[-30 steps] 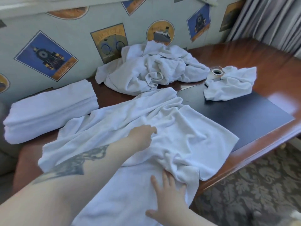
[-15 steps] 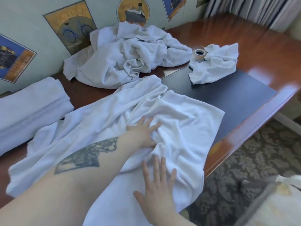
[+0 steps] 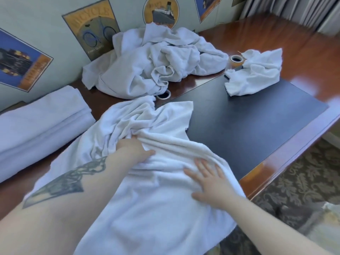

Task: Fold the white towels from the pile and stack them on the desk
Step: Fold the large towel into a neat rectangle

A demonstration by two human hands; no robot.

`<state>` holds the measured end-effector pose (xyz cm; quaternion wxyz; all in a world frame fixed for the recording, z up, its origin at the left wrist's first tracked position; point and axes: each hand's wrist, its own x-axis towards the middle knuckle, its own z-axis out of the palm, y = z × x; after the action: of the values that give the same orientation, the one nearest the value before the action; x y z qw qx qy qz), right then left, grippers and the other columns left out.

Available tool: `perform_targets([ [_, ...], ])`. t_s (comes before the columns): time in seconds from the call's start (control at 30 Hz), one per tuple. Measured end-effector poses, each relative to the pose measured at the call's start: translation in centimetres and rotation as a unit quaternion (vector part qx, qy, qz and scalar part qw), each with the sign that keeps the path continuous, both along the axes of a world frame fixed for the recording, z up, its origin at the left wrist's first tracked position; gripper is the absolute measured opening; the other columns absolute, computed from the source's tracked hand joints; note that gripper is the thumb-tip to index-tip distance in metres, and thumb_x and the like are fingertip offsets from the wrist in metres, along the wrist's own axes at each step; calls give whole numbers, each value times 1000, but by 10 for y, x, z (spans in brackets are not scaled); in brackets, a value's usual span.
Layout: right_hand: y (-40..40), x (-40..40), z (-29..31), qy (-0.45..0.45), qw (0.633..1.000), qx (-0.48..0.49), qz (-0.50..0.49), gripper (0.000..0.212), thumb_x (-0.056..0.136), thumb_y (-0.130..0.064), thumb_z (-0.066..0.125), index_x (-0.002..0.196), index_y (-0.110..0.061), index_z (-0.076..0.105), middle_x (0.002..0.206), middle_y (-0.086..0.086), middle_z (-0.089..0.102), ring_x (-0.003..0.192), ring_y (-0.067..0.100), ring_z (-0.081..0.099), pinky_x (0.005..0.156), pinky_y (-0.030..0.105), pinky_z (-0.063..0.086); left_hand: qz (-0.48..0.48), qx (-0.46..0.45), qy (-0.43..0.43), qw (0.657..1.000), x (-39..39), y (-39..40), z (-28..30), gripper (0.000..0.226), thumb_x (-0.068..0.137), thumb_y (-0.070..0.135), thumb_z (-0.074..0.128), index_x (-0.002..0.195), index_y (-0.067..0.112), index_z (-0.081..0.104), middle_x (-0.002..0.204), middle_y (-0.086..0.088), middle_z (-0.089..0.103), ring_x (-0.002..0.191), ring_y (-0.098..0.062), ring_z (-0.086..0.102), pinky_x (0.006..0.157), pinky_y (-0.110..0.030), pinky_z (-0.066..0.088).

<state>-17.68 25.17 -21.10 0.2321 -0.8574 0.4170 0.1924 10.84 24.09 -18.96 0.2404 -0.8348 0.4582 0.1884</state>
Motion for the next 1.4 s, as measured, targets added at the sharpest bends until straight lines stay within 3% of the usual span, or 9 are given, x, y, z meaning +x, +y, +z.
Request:
perform_targets([
  [0.1, -39, -4, 7, 65, 997, -21, -21, 82, 92, -34, 52, 149, -55, -3, 159, -8, -26, 146, 16, -25, 117, 46, -13, 5, 67, 0, 998, 0, 9, 13, 93, 82, 83, 28, 143, 15, 45, 124, 1, 63, 110, -20, 61, 76, -29, 39],
  [0.47, -94, 17, 6, 19, 983, -164, -86, 73, 95, -13, 44, 154, -40, 11, 164, 2, -9, 151, 20, -10, 119, 48, -5, 22, 165, 60, 984, -51, 43, 8, 61, 100, 51, 18, 133, 19, 58, 130, -2, 62, 126, -24, 53, 101, -36, 37],
  [0.57, -55, 5, 12, -115, 957, -175, -201, 70, 97, -32, 52, 155, -31, 12, 164, 6, -2, 151, 23, -4, 121, 42, 2, -18, 10, 51, 999, -53, 45, 15, 39, 91, 55, 41, 95, 23, 63, 81, 7, 59, 78, -14, 56, 62, -27, 36],
  [0.63, -6, -2, 13, -175, 936, -109, -286, 83, 94, -43, 55, 156, -28, 2, 163, 8, -7, 150, 24, -8, 121, 42, 3, -51, -123, 67, 989, -52, 53, 18, 33, 81, 54, 58, 99, 27, 61, 86, 10, 58, 83, -14, 57, 59, -26, 36],
  [0.7, 40, -6, 9, -145, 925, -18, -350, 93, 92, -61, 47, 154, -27, -13, 160, 11, -20, 148, 25, -17, 119, 47, 1, -67, -135, 180, 972, -54, 67, 15, 72, 67, 53, 74, 132, 36, 49, 129, 10, 50, 125, -14, 47, 89, -27, 42],
  [0.77, 62, -8, -2, -77, 931, 39, -355, 90, 91, -72, 32, 152, -29, -18, 157, 14, -29, 145, 27, -28, 117, 53, -5, -97, -34, 205, 973, -63, 84, 7, 122, 55, 60, 78, 154, 42, 9, 161, 7, 0, 150, -17, -1, 118, -40, 17],
  [0.87, 49, -14, -13, -40, 955, 12, -294, 89, 86, -80, 22, 150, -35, -22, 153, 15, -37, 141, 27, -37, 114, 54, -14, -103, -2, 138, 985, -79, 99, -12, 133, 54, 76, 64, 142, 49, -32, 145, 3, -51, 138, -19, -42, 114, -56, -17],
  [1.13, -60, -43, -29, -30, 986, -4, -163, 98, 79, -83, 36, 147, -44, -24, 150, 4, -45, 129, 14, -52, 112, 51, -22, 75, -113, 120, 983, -124, 82, -35, 125, 48, 100, 27, 144, 44, -32, 153, -1, -41, 143, -24, -34, 110, -66, -13],
  [1.4, -141, -38, -19, 0, 997, 7, -79, 93, 82, -74, 47, 150, -49, -11, 155, 0, -37, 140, 13, -38, 116, 50, -14, 243, -139, 142, 949, -153, 16, -37, 137, 42, 104, 25, 149, 35, -25, 153, -16, -38, 141, -36, -34, 100, -73, -15],
])
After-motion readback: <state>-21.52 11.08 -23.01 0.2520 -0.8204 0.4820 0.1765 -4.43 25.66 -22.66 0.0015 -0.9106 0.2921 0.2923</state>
